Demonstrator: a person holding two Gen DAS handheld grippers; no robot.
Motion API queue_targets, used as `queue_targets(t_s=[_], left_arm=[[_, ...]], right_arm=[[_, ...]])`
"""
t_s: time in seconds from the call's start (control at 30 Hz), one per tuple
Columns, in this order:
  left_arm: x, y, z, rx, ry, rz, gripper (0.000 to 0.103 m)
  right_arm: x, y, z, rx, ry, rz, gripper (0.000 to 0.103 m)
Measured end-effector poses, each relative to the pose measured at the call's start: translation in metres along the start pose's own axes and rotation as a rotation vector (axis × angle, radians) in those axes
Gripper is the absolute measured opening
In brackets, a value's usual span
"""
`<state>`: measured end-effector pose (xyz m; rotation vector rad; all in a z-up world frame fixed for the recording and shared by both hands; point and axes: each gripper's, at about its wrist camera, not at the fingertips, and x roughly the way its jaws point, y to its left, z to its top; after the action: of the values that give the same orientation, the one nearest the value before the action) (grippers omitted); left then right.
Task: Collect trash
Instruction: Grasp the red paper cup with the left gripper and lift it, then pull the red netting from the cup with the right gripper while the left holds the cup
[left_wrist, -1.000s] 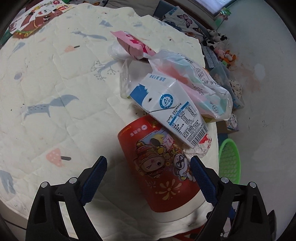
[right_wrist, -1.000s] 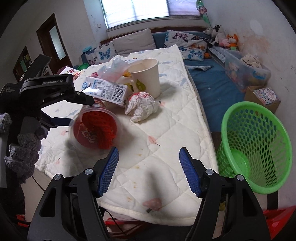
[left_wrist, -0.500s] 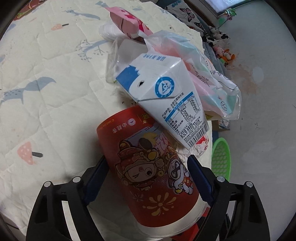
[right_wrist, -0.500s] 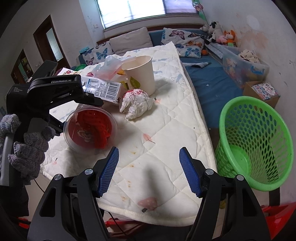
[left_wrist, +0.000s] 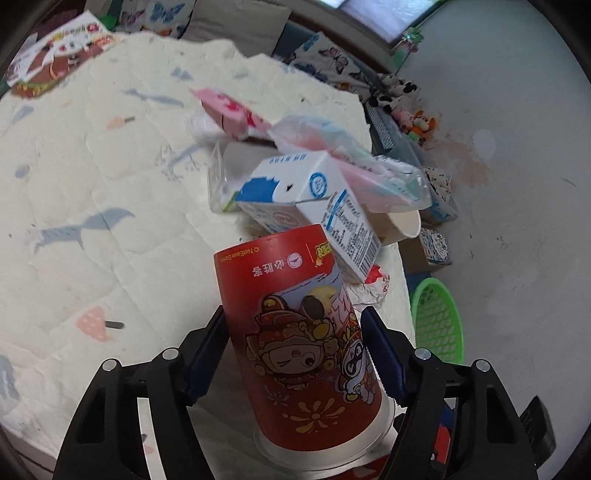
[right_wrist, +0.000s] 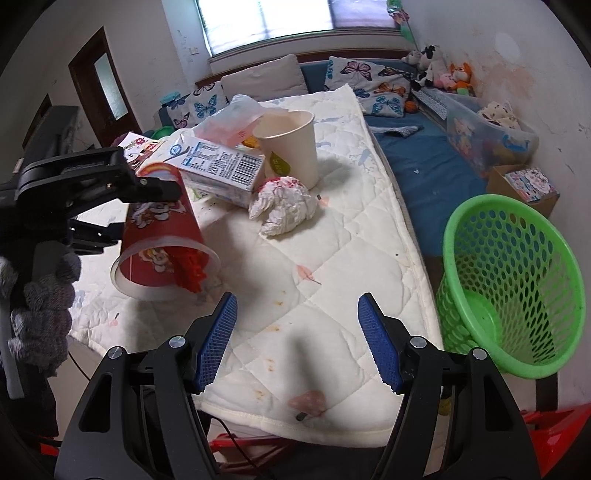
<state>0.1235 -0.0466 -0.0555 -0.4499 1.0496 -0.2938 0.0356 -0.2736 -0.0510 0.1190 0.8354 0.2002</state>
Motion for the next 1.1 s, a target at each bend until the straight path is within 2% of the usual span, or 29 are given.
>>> queue_targets(t_s=[0.17, 0.23, 0.43, 0.53, 0.7, 0.87, 1.1], left_arm=[[-0.031, -0.013, -0.008, 0.149, -0.179, 0.071, 0.069], [-0.038, -0.013, -0.005, 0.185, -0.227, 0.085, 0.069], [-0.058, -0.004, -0.006, 0.224, -0.315, 0.072, 0.069], [-0.072, -0.006, -0.007, 0.258, -0.403, 0.084, 0.069], [-0.077, -0.002, 0.003, 0.252, -0.418, 0.075, 0.069], [-0.075, 0.007, 0.014, 0.165, -0.354, -0.001, 0.068], [-0.068, 0.018, 0.018, 0.067, -0.275, -0.077, 0.068]], right_arm=[[0.001, 0.009, 0.0, -0.017, -0.002, 0.007, 0.068], [0.002, 0.011, 0.001, -0.02, -0.003, 0.009, 0.068], [0.006, 0.017, 0.0, -0.035, -0.001, 0.013, 0.068], [0.009, 0.018, 0.0, -0.035, 0.002, 0.014, 0.068], [0.013, 0.02, 0.002, -0.032, 0.002, 0.025, 0.068], [0.015, 0.031, 0.006, -0.056, -0.012, 0.062, 0.068], [0.014, 0.056, 0.014, -0.098, -0.068, 0.196, 0.055]])
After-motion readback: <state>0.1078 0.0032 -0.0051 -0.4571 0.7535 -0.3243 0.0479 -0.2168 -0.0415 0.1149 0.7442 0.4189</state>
